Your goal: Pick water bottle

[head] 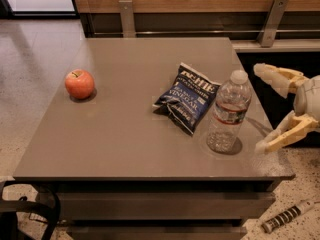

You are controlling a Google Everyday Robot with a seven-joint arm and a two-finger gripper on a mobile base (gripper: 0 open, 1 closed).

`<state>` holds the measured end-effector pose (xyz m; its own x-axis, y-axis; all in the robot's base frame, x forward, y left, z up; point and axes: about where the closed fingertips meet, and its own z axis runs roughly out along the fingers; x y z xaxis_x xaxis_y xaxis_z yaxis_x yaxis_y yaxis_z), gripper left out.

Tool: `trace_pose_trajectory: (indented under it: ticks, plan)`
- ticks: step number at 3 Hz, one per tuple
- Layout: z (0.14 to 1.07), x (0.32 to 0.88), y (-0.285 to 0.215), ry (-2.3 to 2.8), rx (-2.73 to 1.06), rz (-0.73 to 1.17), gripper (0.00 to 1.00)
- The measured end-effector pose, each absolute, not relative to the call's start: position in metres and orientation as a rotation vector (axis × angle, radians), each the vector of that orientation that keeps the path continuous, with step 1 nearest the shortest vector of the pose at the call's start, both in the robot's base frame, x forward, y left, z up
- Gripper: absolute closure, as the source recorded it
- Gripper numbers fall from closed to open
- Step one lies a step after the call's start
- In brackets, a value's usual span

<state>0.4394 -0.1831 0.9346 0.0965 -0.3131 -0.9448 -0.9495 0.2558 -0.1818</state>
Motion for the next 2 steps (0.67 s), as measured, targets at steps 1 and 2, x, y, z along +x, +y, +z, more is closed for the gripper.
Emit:
trace_pose_trajectory:
  ticks: [1, 2]
  plan:
    - [0.9275, 0.4477, -0.1661, 1.328, -1.172, 0.86, 0.0]
    - [0.9258, 0.4476, -0.1648, 1.335, -1.173, 0.862, 0.0]
